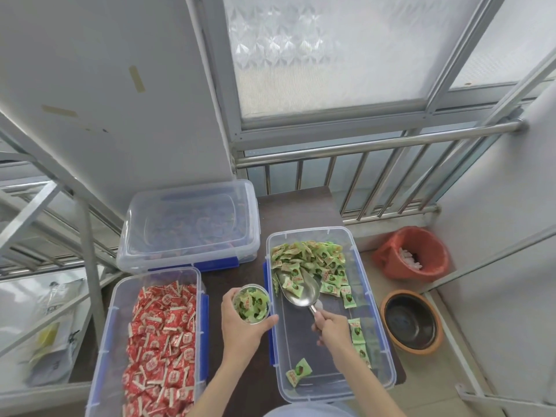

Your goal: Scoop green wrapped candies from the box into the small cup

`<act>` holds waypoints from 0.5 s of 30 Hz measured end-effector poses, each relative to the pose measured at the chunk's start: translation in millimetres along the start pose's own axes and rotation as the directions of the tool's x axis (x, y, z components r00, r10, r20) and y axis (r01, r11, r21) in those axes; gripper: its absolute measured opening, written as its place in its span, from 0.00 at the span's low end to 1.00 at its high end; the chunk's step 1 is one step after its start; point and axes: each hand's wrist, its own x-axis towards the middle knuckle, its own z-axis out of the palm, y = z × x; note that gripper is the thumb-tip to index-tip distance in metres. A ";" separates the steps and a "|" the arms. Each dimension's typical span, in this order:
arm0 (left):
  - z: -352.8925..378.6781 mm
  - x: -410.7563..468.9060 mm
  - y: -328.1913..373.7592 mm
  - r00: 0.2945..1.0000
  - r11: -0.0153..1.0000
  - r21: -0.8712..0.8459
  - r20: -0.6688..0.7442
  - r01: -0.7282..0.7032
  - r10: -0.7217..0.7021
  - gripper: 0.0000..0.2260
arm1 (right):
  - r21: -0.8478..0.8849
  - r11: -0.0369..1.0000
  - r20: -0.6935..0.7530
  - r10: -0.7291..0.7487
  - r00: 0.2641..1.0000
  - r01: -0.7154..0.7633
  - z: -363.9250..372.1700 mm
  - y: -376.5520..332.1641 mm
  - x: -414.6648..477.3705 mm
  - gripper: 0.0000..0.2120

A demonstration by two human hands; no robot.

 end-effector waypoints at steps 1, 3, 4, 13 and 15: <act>-0.3 0.2 0.7 1.000 1.000 0.001 0.001 0.004 -0.004 0.41 | 0.012 1.000 0.010 -0.009 1.000 0.009 -5.1 3.3 -2.7 0.11; -0.4 0.3 2.1 1.000 1.000 0.004 -0.001 0.007 -0.007 0.41 | 0.026 0.999 0.039 -0.039 0.998 0.038 -16.4 8.7 -7.9 0.12; -0.6 0.1 2.7 1.000 1.000 0.006 -0.003 0.006 -0.006 0.42 | 0.030 0.998 0.057 -0.064 0.996 0.063 -22.2 11.0 -10.3 0.14; -3.0 2.2 12.1 0.997 0.989 0.130 0.021 -0.075 0.073 0.44 | -0.069 0.924 0.246 -0.349 0.904 0.375 -81.9 -27.3 -55.1 0.12; -4.6 1.3 15.4 0.996 0.987 0.130 0.035 -0.090 0.086 0.44 | -0.318 0.788 0.324 -0.433 0.841 0.528 -84.2 -57.4 -70.8 0.11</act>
